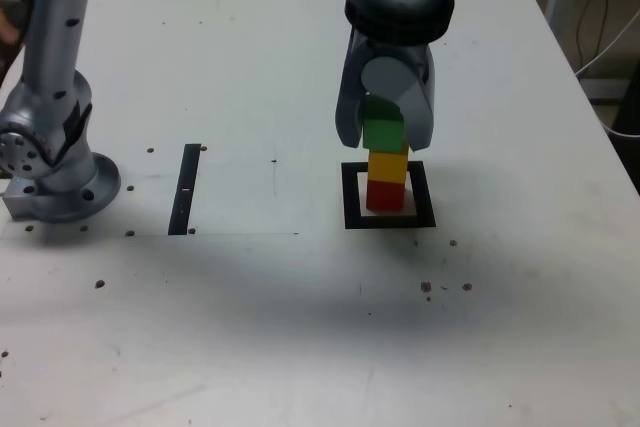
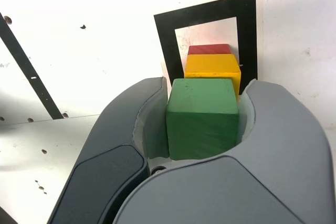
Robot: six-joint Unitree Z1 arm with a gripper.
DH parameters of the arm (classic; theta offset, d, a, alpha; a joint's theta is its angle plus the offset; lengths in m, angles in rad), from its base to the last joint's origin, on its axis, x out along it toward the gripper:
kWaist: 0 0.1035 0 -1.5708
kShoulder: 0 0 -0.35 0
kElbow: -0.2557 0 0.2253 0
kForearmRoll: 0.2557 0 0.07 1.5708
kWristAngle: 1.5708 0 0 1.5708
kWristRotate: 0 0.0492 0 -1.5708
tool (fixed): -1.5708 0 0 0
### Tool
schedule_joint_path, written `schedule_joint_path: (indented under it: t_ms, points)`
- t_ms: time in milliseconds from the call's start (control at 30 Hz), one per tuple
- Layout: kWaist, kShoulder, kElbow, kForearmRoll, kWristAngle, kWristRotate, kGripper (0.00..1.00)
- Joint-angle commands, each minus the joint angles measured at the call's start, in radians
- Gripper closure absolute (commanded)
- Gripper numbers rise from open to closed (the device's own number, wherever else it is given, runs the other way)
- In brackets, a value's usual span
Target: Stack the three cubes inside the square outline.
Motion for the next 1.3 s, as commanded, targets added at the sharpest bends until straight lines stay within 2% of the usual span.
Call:
schedule_joint_path:
  t_ms: [0,133,200,367,400,467,900,1133,1267]
  points:
    - [-0.003,0.005,-0.004,0.0,-0.002,-0.002,0.73]
    - [-0.003,0.005,-0.002,0.0,-0.004,-0.002,0.72]
    - [-0.002,0.004,-0.002,0.0,-0.005,-0.002,0.64]
    - [-0.002,-0.001,0.001,0.0,-0.008,0.01,0.16]
    - [-0.002,-0.002,0.002,0.001,-0.008,0.012,0.09]
    - [-0.003,-0.005,0.003,0.002,-0.007,0.013,0.02]
    - [-0.003,-0.055,0.01,0.009,0.002,0.012,0.01]
    - [-0.003,-0.184,0.055,0.043,0.005,0.012,0.01]
    - [-0.004,-0.273,0.106,0.082,-0.005,0.012,0.01]
